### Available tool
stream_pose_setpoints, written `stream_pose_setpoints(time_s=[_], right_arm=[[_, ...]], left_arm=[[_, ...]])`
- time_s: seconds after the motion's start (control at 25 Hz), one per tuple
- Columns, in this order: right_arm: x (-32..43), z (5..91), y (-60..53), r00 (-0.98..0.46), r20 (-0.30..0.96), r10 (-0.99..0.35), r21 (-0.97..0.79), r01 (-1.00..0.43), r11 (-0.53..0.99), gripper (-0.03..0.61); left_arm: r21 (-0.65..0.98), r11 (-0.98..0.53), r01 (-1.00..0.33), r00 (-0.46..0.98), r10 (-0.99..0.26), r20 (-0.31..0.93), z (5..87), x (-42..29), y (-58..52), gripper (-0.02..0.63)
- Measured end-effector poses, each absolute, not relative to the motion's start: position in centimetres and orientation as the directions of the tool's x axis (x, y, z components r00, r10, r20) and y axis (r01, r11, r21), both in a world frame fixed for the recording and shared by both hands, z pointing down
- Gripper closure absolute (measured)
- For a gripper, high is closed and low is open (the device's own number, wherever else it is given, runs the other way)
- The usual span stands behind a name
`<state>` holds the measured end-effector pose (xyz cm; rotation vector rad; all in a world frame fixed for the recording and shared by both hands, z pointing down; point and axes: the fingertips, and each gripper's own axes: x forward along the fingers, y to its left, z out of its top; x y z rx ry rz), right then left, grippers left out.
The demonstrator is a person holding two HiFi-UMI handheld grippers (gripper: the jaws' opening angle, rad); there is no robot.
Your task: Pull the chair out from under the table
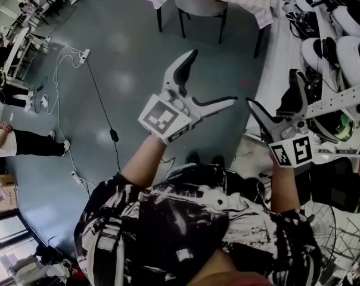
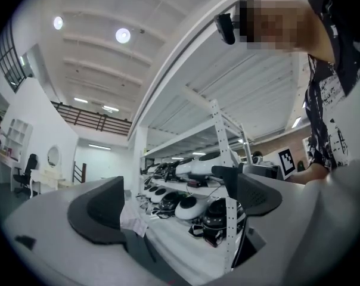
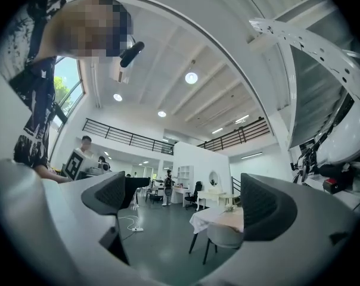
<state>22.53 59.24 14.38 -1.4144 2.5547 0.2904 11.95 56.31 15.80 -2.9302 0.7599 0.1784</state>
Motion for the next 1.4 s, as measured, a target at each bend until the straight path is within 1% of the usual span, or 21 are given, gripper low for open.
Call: stream_pose_setpoints(time_s=[0.24, 0.6, 0.8, 1.0, 1.24, 1.4], right_arm=[[23.4, 15.0, 59.1, -0.54, -0.26, -0.8, 0.07, -0.837, 0.542, 0.003], [27.5, 15.5, 57.8, -0.578, -0.245, -0.778, 0.087, -0.812, 0.576, 0.005], [28.7, 15.9, 56.2, -0.595, -0.238, -0.767, 0.085, -0.8, 0.594, 0.005], [27.6, 16.2, 52.7, -0.596, -0.235, -0.768, 0.09, -0.8, 0.593, 0.005], [23.4, 16.2, 46.4, -0.584, -0.223, -0.781, 0.105, -0.811, 0.576, 0.005], [20.7, 15.8, 39.6, -0.579, -0.229, -0.783, 0.105, -0.814, 0.571, 0.005]], left_arm=[[-0.068, -0.865, -0.498, 0.864, -0.487, -0.128, 16.7, 12.9, 55.9, 0.052], [-0.066, -0.847, -0.527, 0.848, -0.518, -0.115, 17.4, 16.7, 54.4, 0.054], [-0.056, -0.839, -0.542, 0.839, -0.535, -0.097, 18.1, 17.7, 53.1, 0.054], [-0.053, -0.834, -0.549, 0.834, -0.542, -0.102, 18.4, 16.4, 49.4, 0.054], [-0.063, -0.854, -0.517, 0.851, -0.505, -0.141, 18.3, 12.9, 42.8, 0.054], [-0.08, -0.864, -0.498, 0.866, -0.489, -0.106, 18.7, 10.8, 36.0, 0.054]])
